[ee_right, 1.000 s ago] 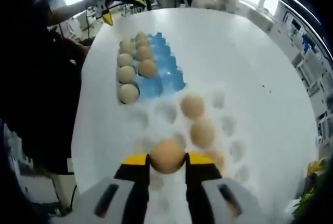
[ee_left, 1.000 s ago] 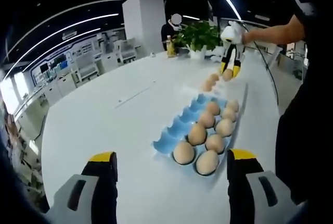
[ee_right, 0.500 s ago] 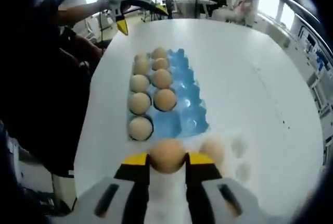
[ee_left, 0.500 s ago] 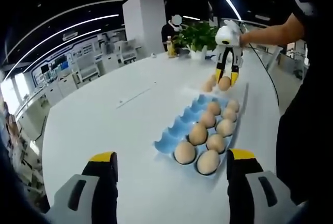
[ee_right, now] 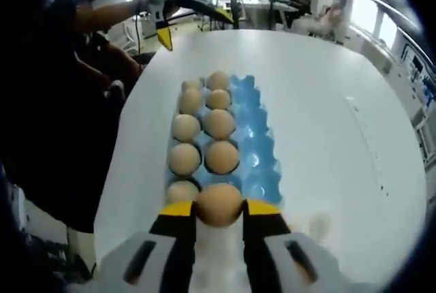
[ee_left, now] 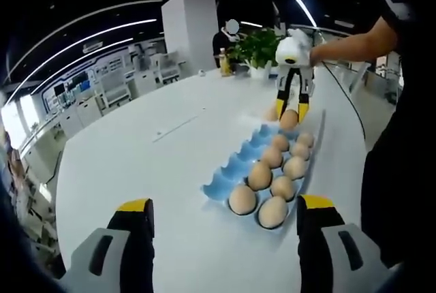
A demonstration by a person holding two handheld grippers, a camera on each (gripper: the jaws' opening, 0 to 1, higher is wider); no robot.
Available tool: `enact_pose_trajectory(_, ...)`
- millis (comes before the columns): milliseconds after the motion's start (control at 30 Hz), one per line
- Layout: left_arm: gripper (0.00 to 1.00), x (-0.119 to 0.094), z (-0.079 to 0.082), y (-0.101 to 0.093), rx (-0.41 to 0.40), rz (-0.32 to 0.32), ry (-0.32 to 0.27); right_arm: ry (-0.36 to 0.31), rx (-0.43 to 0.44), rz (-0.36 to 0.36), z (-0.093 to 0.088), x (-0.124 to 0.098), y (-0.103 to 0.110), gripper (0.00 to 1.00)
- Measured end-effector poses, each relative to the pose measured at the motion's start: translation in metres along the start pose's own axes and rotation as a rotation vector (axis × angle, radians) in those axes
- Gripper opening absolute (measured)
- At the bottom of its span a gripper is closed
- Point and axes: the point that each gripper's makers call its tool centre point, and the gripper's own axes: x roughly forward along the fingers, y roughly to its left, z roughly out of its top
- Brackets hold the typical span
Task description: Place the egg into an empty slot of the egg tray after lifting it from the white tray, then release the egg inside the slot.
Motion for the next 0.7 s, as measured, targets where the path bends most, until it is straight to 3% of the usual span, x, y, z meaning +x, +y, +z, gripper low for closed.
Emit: enact_pose_trajectory(700,0.87,0.0,0.0,0.002,-0.011,-0.007,0.001,0.069,0.007,0.078,-0.005,0.031,0.001,0.26)
